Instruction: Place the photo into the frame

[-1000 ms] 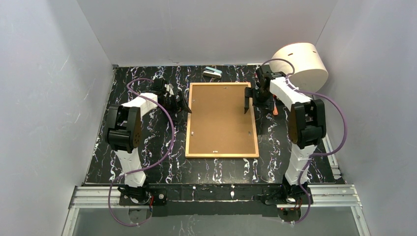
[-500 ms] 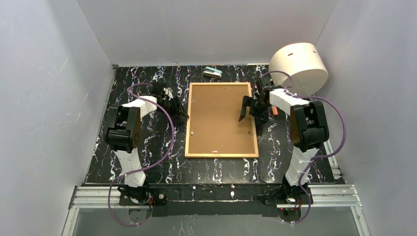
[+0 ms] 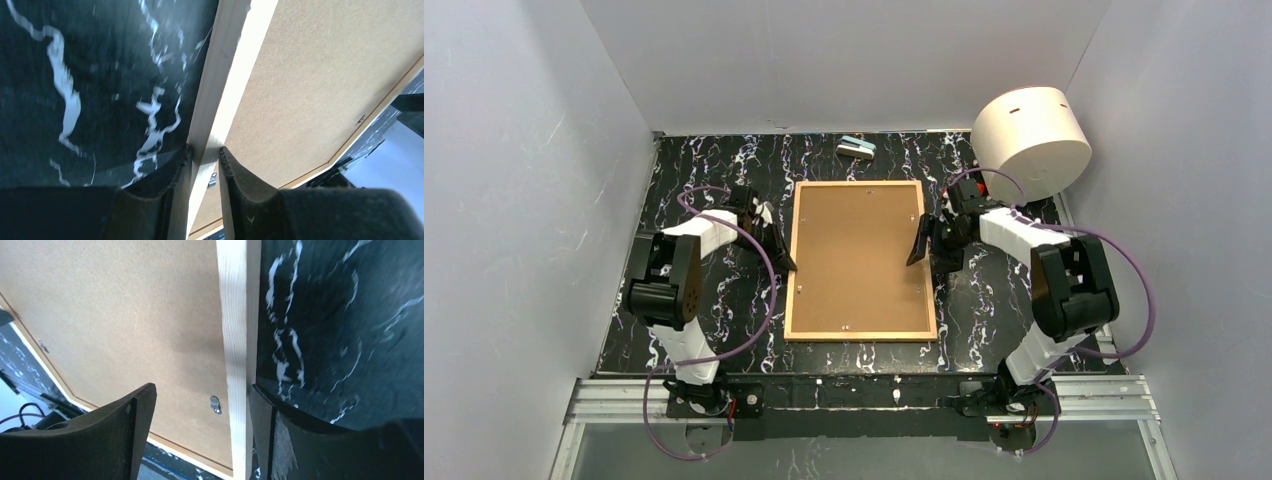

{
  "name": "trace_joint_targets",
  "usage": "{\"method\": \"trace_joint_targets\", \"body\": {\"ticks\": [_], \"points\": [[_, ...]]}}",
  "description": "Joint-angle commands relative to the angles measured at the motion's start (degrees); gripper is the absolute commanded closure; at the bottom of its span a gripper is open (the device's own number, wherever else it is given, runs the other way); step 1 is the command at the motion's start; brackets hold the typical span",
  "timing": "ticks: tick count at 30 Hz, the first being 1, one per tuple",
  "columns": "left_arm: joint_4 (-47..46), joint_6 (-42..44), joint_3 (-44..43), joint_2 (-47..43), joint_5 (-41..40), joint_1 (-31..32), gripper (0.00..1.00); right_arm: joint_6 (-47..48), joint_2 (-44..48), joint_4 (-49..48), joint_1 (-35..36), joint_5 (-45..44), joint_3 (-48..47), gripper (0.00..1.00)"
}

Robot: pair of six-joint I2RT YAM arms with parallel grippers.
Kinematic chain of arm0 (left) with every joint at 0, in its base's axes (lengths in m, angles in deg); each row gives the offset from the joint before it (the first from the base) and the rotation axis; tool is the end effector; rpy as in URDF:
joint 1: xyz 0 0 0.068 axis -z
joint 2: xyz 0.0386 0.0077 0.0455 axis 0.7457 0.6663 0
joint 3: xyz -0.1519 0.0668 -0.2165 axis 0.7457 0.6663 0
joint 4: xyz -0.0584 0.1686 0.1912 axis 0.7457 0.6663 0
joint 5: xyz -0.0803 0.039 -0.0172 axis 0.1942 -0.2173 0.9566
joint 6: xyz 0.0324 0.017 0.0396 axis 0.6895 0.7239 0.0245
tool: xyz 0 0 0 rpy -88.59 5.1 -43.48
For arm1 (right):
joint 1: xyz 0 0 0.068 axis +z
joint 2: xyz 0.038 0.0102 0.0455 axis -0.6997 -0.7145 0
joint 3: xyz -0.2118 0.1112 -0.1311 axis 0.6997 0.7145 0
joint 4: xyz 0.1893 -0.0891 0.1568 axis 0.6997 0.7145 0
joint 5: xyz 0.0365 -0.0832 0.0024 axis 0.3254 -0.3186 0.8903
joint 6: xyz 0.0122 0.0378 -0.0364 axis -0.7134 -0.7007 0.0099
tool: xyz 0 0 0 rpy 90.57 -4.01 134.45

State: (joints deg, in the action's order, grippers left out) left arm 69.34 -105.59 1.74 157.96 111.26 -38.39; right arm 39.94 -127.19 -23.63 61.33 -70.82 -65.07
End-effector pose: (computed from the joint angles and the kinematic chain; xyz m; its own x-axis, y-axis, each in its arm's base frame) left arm 0.3349 -0.0739 0.1519 -0.9508 -0.2544 -0.1767 -0.1211 0.8305 -0.5437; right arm 0.3122 0.1065 0.1758 -0.9572 0.1599 -0.2412 0.0398 0.8984 0.4374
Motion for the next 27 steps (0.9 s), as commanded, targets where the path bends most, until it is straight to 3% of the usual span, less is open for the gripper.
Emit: {"method": "trace_joint_targets", "body": {"ticks": [1, 3, 6, 9, 12, 18, 24, 27], "points": [[12.4, 4.1, 4.6, -4.0, -5.3, 0.3, 0.88, -4.0, 6.4, 0.1, 1.4, 0.6, 3.6, 0.25], [13.9, 4.6, 5.5, -5.7, -6.8, 0.4, 0.85, -4.7, 8.4, 1.3, 1.8, -1.5, 4.5, 0.25], [15.2, 5.3, 5.9, -7.4, -9.1, 0.3, 0.68, -5.0, 10.1, 2.7, 1.9, -7.0, 4.0, 0.24], [14.5, 5.7, 4.7, -8.0, -9.2, 0.3, 0.45, -4.2, 8.6, 3.3, 1.9, -10.9, 0.7, 0.22], [13.4, 5.2, 2.3, -7.9, -8.7, 0.3, 0.34, -3.0, 5.0, 2.1, 1.9, -12.1, -3.8, 0.22], [11.6, 4.4, 0.0, -7.5, -11.4, 0.3, 0.33, -1.6, -4.3, 0.0, 2.7, -14.3, -14.1, 0.23], [8.8, 5.3, 1.7, -7.5, -13.2, 0.3, 0.53, -5.0, -12.6, -2.5, 4.7, -14.6, -20.2, 0.29], [7.6, 5.8, 2.7, -7.7, -13.1, 0.2, 0.57, -6.9, -15.6, -3.1, 5.9, -16.7, -22.7, 0.32]]}}
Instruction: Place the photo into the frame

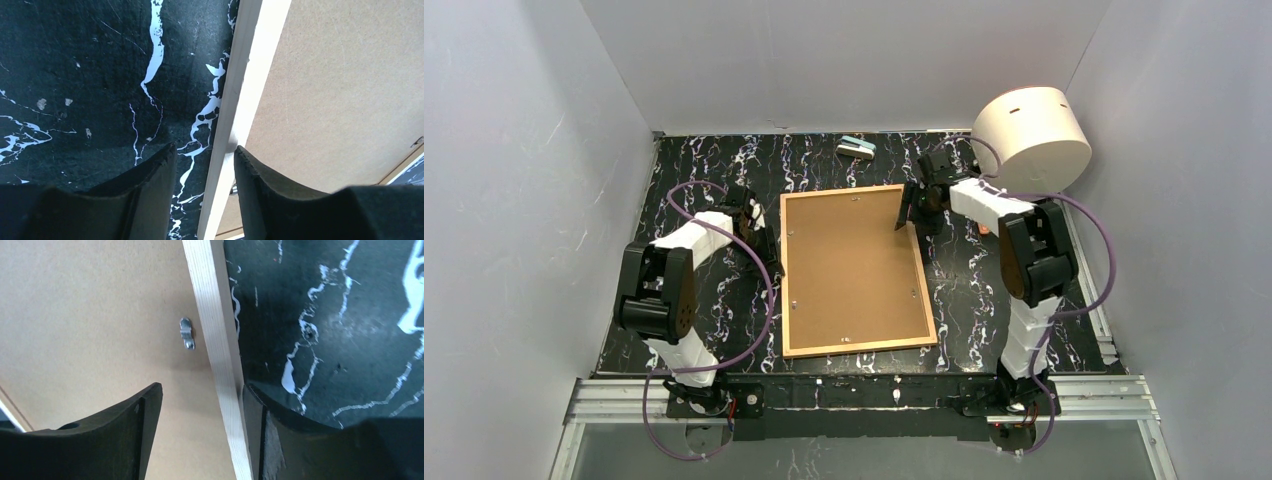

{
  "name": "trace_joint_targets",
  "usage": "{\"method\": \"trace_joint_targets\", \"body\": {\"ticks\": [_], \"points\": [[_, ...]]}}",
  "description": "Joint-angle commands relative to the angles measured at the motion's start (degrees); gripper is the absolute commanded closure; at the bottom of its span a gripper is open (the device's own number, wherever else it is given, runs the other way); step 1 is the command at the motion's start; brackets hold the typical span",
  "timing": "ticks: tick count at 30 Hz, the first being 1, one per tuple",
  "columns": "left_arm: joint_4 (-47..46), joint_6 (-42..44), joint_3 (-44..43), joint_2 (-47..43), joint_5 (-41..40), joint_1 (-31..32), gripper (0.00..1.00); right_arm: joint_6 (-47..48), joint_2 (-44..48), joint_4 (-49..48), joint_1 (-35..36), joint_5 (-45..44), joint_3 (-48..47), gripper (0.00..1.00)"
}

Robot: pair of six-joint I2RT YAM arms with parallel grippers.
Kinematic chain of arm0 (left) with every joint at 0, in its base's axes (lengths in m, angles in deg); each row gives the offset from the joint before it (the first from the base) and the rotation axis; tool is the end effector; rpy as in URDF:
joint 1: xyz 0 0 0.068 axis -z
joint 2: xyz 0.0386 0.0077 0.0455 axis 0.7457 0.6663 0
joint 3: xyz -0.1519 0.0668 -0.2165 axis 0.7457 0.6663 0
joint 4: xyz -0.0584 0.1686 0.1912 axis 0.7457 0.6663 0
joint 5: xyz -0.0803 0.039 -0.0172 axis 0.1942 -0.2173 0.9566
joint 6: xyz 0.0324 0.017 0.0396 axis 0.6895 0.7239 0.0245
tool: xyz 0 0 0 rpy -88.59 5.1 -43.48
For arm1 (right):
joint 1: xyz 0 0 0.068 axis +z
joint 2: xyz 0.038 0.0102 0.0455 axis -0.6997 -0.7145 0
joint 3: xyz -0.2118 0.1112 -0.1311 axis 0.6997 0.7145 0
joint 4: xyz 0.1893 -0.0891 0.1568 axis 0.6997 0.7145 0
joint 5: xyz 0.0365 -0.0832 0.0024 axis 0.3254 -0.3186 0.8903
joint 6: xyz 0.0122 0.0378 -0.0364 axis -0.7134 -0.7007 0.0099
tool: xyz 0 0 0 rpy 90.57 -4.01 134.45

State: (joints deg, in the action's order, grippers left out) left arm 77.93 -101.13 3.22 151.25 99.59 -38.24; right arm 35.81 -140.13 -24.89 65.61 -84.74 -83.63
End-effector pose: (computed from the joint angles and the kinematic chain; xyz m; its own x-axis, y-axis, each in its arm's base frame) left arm 0.3112 -0.0637 0.1729 -0.9479 -0.2161 -0.2342 -0.1246 0.9277 -0.3518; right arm 0.3799 0.1501 0.1893 -0.8860 0.2091 -0.4139 0.0736 0.9447 0.3196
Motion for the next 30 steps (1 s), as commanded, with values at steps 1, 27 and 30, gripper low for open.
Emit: {"method": "trace_joint_targets", "body": {"ticks": [1, 27, 30], "points": [[-1.1, 1.4, 1.5, -1.0, -1.4, 0.1, 0.57, -3.1, -3.5, -1.9, 1.9, -3.4, -5.1, 0.33], [-4.4, -0.6, 4.3, 0.3, -1.6, 0.1, 0.83, -4.0, -10.1, 3.5, 5.3, -15.2, -11.3, 0.69], [-4.5, -0.8, 4.1, 0.3, -1.6, 0.1, 0.83, -3.8, -9.5, 2.5, 5.3, -13.0, -10.6, 0.78]]}}
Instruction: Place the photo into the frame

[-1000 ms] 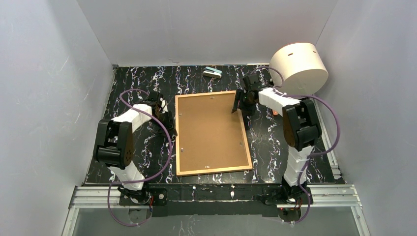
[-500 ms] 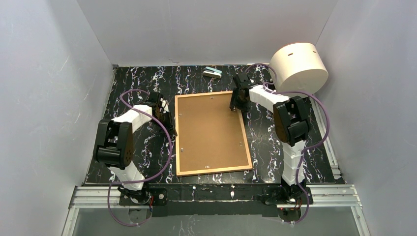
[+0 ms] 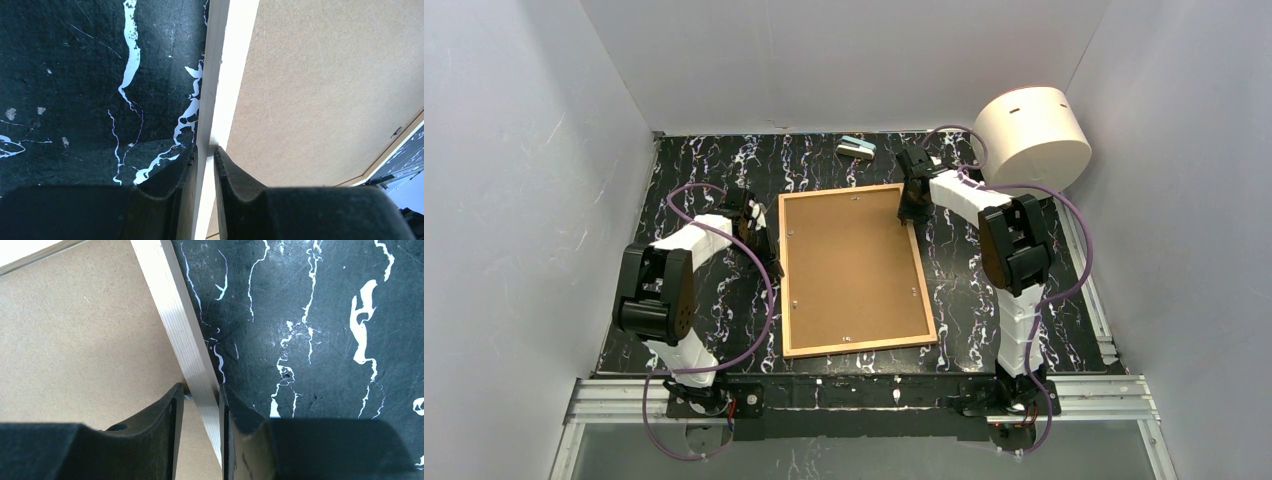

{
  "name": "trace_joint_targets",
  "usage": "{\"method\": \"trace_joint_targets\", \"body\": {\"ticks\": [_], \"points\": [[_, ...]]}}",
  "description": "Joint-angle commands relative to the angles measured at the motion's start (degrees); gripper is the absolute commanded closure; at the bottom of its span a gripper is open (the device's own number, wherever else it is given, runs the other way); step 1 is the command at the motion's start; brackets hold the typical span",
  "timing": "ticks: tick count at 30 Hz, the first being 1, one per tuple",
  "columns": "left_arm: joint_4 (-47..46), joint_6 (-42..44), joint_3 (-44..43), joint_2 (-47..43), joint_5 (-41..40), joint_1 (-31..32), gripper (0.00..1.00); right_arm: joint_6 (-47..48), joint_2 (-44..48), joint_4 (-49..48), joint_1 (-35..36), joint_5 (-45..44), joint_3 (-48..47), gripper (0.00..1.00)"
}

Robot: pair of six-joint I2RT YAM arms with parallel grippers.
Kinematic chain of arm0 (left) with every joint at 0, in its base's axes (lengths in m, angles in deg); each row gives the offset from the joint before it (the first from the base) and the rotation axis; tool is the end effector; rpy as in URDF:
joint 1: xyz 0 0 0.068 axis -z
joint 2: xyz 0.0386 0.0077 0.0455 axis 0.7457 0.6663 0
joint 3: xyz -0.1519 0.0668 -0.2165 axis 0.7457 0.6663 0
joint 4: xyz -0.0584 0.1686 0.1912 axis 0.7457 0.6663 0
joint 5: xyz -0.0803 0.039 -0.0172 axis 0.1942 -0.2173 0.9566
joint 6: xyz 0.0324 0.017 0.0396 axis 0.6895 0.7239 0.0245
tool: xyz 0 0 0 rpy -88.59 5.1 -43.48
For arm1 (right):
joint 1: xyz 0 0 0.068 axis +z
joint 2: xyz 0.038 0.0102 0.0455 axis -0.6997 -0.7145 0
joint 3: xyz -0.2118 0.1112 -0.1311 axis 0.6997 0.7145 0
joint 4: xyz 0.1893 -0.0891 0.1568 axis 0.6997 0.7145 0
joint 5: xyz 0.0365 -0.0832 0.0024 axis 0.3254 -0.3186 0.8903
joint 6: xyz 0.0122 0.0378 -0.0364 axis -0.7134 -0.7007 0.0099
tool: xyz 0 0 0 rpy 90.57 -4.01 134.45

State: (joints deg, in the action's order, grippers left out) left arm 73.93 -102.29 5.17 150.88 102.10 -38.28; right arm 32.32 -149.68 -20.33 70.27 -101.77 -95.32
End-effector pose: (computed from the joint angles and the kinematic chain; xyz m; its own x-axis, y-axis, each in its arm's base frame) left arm 0.3105 -0.0649 0.1688 -0.9406 -0.2314 -0.2486 -0.1163 0.9072 -0.4044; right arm 0.4054 0.1877 0.1781 -0.8343 0.2103 -0.5096 0.1781 0.9776 0.1119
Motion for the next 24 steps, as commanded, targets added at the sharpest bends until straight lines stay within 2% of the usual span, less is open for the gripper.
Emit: {"method": "trace_joint_targets", "body": {"ticks": [1, 3, 4, 5, 8, 11, 15, 24], "points": [[-0.5, 0.3, 2.1, 0.6, -4.1, 0.2, 0.83, -0.3, 0.2, -2.3, 0.7, 4.6, 1.2, 0.82], [-0.5, 0.2, 2.0, 0.4, -4.5, 0.2, 0.83, -0.5, 0.8, -2.9, 0.7, 5.8, 1.3, 0.85], [-0.5, 0.0, 2.0, 0.3, -4.7, 0.2, 0.83, -0.7, 1.2, -3.1, 0.6, 6.2, 1.4, 0.83], [-0.5, -0.1, 2.0, 0.2, -5.0, 0.2, 0.83, -1.0, 1.6, -3.2, 0.6, 6.3, 1.4, 0.76], [-0.5, -0.4, 2.3, 0.0, -5.8, 0.1, 0.83, -1.7, 2.6, -2.7, 0.6, 5.3, 0.6, 0.44], [-0.6, -0.6, 2.5, -0.2, -5.8, 0.2, 0.83, -1.3, 4.0, -0.5, 0.6, 4.5, -0.8, 0.32], [-0.9, -0.4, 2.9, -1.1, -5.3, 0.2, 0.78, 1.9, 7.9, 1.9, 0.6, 5.3, 3.2, 0.26], [-0.5, -1.1, 4.4, -4.7, -5.8, 0.2, 0.6, 6.3, 24.9, 3.2, 1.5, 12.4, 22.8, 0.24]]}}
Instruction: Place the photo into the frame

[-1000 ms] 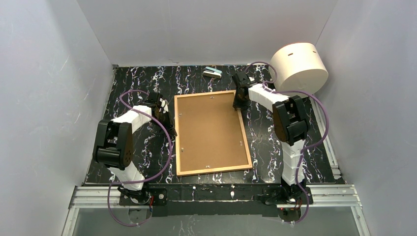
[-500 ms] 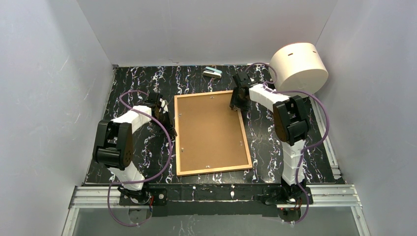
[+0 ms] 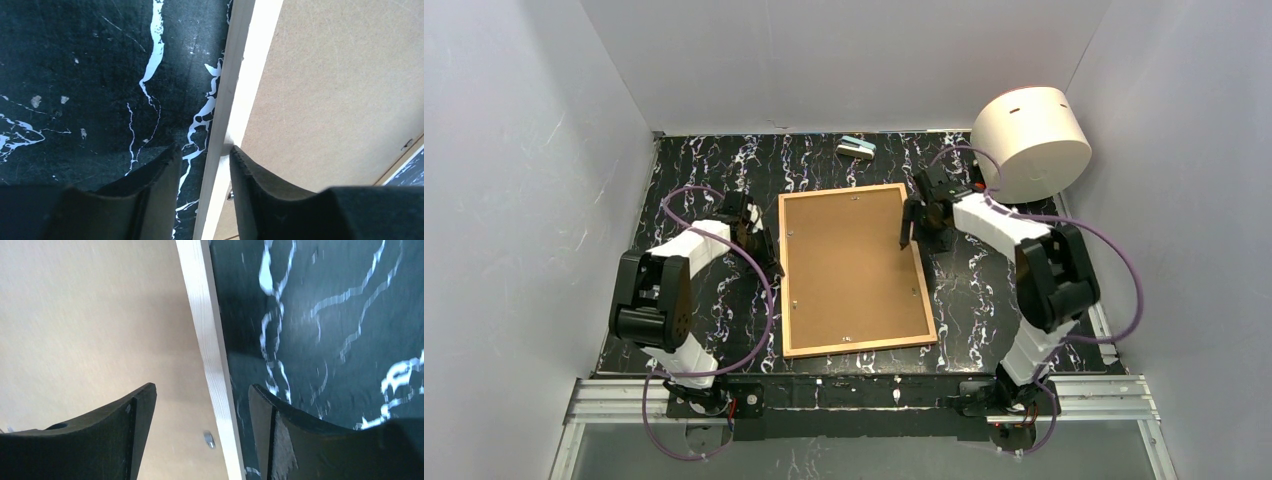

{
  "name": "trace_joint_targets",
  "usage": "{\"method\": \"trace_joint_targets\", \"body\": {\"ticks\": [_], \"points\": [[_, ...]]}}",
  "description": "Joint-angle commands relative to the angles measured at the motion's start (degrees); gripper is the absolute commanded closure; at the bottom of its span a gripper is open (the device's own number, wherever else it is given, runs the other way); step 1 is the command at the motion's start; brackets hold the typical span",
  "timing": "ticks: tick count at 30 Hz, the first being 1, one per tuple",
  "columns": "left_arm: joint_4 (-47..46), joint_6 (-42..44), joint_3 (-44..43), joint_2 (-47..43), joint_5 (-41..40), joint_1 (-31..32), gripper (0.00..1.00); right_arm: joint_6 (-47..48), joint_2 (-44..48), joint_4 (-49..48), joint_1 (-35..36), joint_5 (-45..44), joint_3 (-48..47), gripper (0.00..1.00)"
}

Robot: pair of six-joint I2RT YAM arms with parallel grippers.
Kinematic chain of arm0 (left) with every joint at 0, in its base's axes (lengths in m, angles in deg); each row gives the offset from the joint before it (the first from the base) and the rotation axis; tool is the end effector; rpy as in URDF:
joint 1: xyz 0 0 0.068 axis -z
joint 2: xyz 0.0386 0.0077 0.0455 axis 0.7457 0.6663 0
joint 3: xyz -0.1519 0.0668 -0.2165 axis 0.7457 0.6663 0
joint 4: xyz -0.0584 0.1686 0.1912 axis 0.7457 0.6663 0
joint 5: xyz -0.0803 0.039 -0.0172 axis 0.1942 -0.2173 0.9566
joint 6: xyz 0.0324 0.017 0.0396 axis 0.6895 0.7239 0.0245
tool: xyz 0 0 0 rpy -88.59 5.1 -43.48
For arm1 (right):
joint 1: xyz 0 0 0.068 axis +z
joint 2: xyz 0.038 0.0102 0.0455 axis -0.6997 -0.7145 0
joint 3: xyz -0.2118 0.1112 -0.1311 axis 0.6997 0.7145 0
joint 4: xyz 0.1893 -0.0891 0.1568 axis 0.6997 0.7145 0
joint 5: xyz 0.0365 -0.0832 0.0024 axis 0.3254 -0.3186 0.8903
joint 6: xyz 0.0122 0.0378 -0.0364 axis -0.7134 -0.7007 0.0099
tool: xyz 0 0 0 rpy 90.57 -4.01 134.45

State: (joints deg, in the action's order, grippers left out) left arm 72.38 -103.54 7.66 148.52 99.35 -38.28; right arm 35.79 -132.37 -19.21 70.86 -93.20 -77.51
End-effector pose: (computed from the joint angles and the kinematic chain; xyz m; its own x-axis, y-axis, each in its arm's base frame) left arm 0.3024 -0.0618 0.1698 -0.9246 -0.2590 -0.2795 -0.1418 0.9146 -0.3787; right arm 0.3322 0.1622 0.2026 -0.8944 0.1306 -0.4277 0.0584 0.9823 0.1778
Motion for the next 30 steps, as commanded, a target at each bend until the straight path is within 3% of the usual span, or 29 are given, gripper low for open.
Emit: {"method": "trace_joint_targets", "body": {"ticks": [1, 8, 20, 30], "points": [[1.2, -0.1, 2.2, -2.8, -3.2, 0.2, 0.58, 3.0, 9.2, 2.5, 1.3, 4.1, 6.8, 0.23], [1.4, -0.5, 5.1, -6.1, -2.2, 0.2, 0.54, 2.0, 15.0, 4.7, 5.0, 5.8, 15.8, 0.23], [-0.2, -1.1, 7.4, -6.6, -0.9, 0.2, 0.61, 0.6, 10.7, 4.0, 8.8, -2.6, 15.4, 0.44], [-2.0, -3.3, 9.7, -7.4, 1.6, 0.2, 0.63, -3.3, 9.3, 2.3, 8.9, -4.1, 15.5, 0.41]]}}
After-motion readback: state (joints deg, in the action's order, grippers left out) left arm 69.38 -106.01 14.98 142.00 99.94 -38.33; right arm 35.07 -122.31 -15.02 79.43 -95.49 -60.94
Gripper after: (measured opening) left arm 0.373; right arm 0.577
